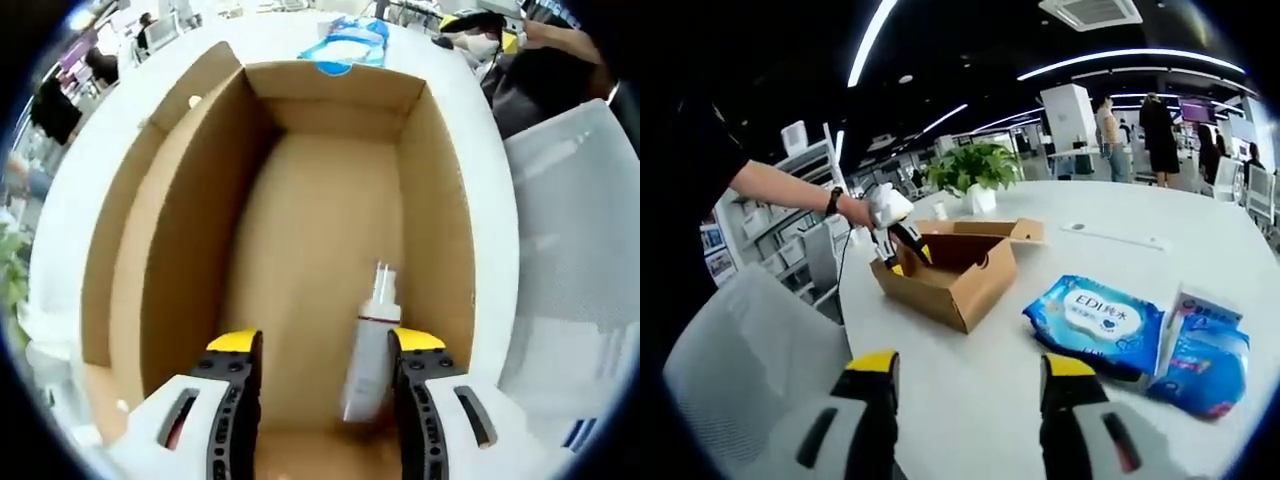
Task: Operate the shoe box by opening the lid, removing the specified soft item, and placing it in the target area until the item is outside and the box remains undamaged.
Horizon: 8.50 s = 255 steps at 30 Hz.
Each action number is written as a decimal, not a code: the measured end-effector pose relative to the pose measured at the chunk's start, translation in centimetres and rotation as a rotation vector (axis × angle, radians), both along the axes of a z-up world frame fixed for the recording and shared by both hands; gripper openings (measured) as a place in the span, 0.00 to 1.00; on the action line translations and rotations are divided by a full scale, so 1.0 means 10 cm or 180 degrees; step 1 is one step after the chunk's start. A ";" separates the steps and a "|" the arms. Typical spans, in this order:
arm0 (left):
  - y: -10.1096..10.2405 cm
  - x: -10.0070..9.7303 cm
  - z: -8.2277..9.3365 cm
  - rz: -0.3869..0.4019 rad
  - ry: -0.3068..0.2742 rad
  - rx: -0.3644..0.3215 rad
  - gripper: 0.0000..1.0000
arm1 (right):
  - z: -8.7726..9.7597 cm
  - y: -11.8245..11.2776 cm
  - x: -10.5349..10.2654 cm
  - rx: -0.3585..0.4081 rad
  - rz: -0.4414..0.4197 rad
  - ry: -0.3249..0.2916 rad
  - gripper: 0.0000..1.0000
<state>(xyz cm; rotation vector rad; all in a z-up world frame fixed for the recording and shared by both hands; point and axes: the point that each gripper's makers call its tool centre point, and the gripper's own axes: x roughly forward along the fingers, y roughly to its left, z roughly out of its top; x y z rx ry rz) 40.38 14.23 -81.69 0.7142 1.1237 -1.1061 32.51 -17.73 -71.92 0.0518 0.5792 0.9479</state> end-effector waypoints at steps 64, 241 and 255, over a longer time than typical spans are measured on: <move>-0.13 -0.04 0.22 -0.0295 -0.0762 -0.0117 0.19 | -0.10 0.44 -0.09 0.0091 0.0237 0.0220 0.53; -0.95 -0.38 0.99 0.1484 -0.1201 -0.1764 0.46 | 0.06 -0.07 0.33 0.1103 -0.0878 0.1572 0.16; -0.82 -0.49 0.91 0.1671 -0.1149 -0.1727 0.45 | 0.13 -0.33 0.80 0.0738 -0.0753 0.1381 0.16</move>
